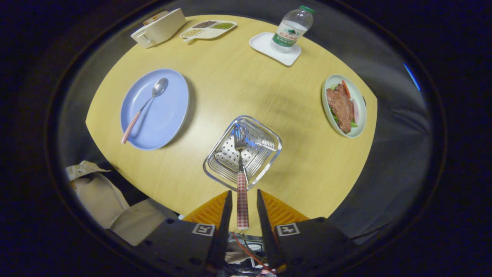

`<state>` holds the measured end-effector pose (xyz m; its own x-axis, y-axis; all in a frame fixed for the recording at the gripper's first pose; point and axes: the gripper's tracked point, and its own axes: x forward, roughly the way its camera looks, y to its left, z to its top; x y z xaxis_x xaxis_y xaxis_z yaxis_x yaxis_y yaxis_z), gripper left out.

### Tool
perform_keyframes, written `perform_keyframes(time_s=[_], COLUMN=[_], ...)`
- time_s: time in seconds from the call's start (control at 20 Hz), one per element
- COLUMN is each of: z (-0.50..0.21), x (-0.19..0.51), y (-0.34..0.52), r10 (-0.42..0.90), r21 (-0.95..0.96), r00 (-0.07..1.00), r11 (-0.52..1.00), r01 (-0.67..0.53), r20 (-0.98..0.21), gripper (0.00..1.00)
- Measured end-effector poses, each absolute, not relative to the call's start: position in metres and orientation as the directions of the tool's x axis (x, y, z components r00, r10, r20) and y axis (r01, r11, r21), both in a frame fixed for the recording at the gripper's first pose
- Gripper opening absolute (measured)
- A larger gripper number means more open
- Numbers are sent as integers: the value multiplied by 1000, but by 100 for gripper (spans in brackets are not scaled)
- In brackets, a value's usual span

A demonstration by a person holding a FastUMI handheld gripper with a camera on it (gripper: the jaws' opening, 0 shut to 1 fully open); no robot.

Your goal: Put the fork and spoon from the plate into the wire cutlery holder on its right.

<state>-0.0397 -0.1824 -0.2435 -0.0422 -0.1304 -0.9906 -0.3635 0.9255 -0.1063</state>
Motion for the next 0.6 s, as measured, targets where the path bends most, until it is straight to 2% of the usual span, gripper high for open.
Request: perform_keyframes(time_s=[0.35, 0.6], z=[-218, -195], x=[-17, -9], y=[-152, -110], r10=[-71, -30], r21=[-137, -119], r00=[290, 516], r11=[967, 983], r01=[-216, -140], r20=[-954, -856], gripper=[99, 99])
